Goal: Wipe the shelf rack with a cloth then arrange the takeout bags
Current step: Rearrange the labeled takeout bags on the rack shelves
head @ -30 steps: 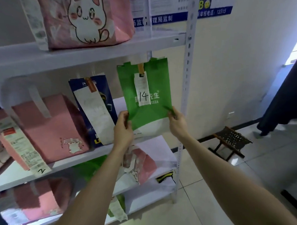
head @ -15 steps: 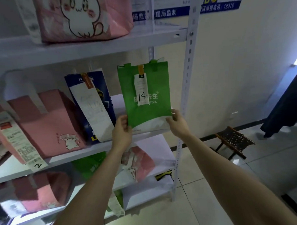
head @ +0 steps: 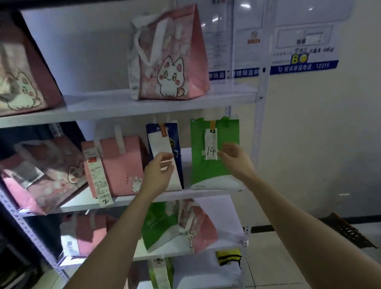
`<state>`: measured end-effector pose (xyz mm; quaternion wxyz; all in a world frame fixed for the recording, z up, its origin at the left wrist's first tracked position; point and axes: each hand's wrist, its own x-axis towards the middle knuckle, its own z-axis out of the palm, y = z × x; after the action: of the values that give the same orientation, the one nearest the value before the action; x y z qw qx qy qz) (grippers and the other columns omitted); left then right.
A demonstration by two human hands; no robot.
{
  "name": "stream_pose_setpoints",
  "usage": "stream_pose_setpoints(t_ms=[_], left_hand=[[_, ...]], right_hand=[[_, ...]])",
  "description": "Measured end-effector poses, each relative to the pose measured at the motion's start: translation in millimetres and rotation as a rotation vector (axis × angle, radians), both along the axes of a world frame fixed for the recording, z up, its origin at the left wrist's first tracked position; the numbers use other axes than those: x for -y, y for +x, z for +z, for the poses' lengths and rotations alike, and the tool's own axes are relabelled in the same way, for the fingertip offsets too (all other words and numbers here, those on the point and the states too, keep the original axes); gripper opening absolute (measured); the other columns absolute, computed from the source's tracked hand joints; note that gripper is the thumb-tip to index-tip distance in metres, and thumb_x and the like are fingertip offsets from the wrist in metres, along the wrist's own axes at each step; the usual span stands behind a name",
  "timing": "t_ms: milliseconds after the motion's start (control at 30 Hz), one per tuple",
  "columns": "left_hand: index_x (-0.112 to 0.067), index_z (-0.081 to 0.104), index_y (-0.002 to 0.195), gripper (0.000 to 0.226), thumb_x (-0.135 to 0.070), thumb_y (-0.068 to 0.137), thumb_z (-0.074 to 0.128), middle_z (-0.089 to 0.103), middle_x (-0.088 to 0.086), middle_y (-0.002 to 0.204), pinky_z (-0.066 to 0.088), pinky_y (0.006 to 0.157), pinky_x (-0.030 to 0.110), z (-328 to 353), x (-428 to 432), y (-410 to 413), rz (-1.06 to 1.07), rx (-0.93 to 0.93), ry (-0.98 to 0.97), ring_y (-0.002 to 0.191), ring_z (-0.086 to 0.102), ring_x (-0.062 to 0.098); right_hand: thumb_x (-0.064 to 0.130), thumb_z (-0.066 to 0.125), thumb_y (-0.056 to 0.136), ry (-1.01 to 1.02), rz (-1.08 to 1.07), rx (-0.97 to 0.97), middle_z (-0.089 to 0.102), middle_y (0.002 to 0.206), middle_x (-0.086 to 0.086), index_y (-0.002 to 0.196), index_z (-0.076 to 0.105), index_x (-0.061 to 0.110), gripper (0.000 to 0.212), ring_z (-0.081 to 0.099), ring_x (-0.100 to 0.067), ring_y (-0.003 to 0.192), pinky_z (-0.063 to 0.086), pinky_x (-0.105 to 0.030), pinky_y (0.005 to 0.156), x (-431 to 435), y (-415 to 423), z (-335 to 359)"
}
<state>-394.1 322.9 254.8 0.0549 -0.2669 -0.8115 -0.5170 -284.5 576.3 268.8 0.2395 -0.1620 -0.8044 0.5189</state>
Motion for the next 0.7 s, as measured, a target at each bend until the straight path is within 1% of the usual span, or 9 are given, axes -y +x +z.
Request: stream_pose_setpoints(t_ms=[167,200,267,367,467,533,600,633,700], left_hand=[[-0.026,0.066,0.128,0.025,-0.014,0.106,0.068,0.068,-0.019,0.119,0.046,0.091,0.008,92,18,-29,0.050,-0.216,0.068,0.108,0.062,-0.010],[-0.026,0.066,0.128,0.026,-0.015,0.105,0.068,0.069,-0.017,0.120,0.046,0.093,0.010,109,21,-38,0.071,-0.248,0.096,0.109,0.063,-0.009],[-0.023,0.066,0.129,0.026,-0.016,0.104,0.069,0.070,-0.010,0.124,0.052,0.100,0.023,141,27,-59,0.121,-0.311,0.150,0.113,0.067,0.004],[-0.018,0.064,0.133,0.032,-0.019,0.102,0.072,0.069,-0.002,0.130,0.055,0.104,0.035,176,33,-98,0.182,-0.392,0.167,0.119,0.065,0.015],[-0.015,0.054,0.145,0.049,-0.030,0.102,0.072,0.062,0.004,0.142,0.049,0.104,0.035,200,31,-140,0.194,-0.333,0.154,0.128,0.060,0.022],[-0.016,0.040,0.159,0.065,-0.038,0.104,0.068,0.054,0.010,0.154,0.048,0.106,0.036,214,25,-164,0.155,-0.192,0.165,0.136,0.057,0.027],[-0.017,0.026,0.167,0.076,-0.043,0.107,0.063,0.049,0.015,0.161,0.048,0.105,0.037,224,18,-184,0.087,-0.040,0.175,0.137,0.059,0.031],[-0.018,0.021,0.168,0.078,-0.044,0.107,0.061,0.052,0.015,0.159,0.049,0.103,0.037,227,16,-192,0.054,0.004,0.162,0.133,0.063,0.031],[-0.018,0.018,0.167,0.082,-0.042,0.104,0.066,0.062,0.010,0.147,0.055,0.103,0.041,228,13,-205,-0.024,-0.010,0.091,0.121,0.068,0.028]], right_hand=[[0.038,0.069,0.103,0.165,0.030,-0.228,0.071,0.119,0.008,0.138,0.061,0.017,0.042,0.069,-0.009,0.107,0.060,-0.036,0.098,38,-25,99],[0.039,0.070,0.102,0.183,0.019,-0.256,0.070,0.117,0.008,0.138,0.060,0.016,0.043,0.069,-0.008,0.105,0.060,-0.036,0.096,44,-31,116],[0.044,0.072,0.099,0.216,-0.014,-0.302,0.068,0.117,0.007,0.139,0.059,0.017,0.050,0.067,-0.006,0.104,0.059,-0.033,0.095,54,-47,144],[0.055,0.076,0.092,0.316,-0.129,-0.351,0.063,0.128,0.002,0.140,0.057,0.019,0.064,0.063,-0.013,0.111,0.054,-0.033,0.098,57,-75,174],[0.061,0.080,0.085,0.334,-0.237,-0.309,0.051,0.146,-0.004,0.147,0.049,0.020,0.081,0.054,-0.023,0.130,0.051,-0.045,0.107,57,-104,188],[0.064,0.081,0.082,0.317,-0.278,-0.267,0.046,0.153,-0.006,0.153,0.043,0.021,0.090,0.050,-0.026,0.137,0.047,-0.047,0.109,56,-119,190],[0.064,0.082,0.082,0.290,-0.277,-0.237,0.053,0.150,-0.005,0.156,0.040,0.022,0.095,0.056,-0.025,0.131,0.048,-0.041,0.102,55,-130,188],[0.062,0.082,0.083,0.276,-0.269,-0.231,0.058,0.145,-0.002,0.155,0.040,0.022,0.093,0.060,-0.023,0.126,0.048,-0.038,0.098,54,-133,186],[0.055,0.083,0.086,0.256,-0.249,-0.240,0.065,0.132,0.007,0.152,0.043,0.024,0.083,0.060,-0.015,0.113,0.049,-0.036,0.096,57,-140,182]])
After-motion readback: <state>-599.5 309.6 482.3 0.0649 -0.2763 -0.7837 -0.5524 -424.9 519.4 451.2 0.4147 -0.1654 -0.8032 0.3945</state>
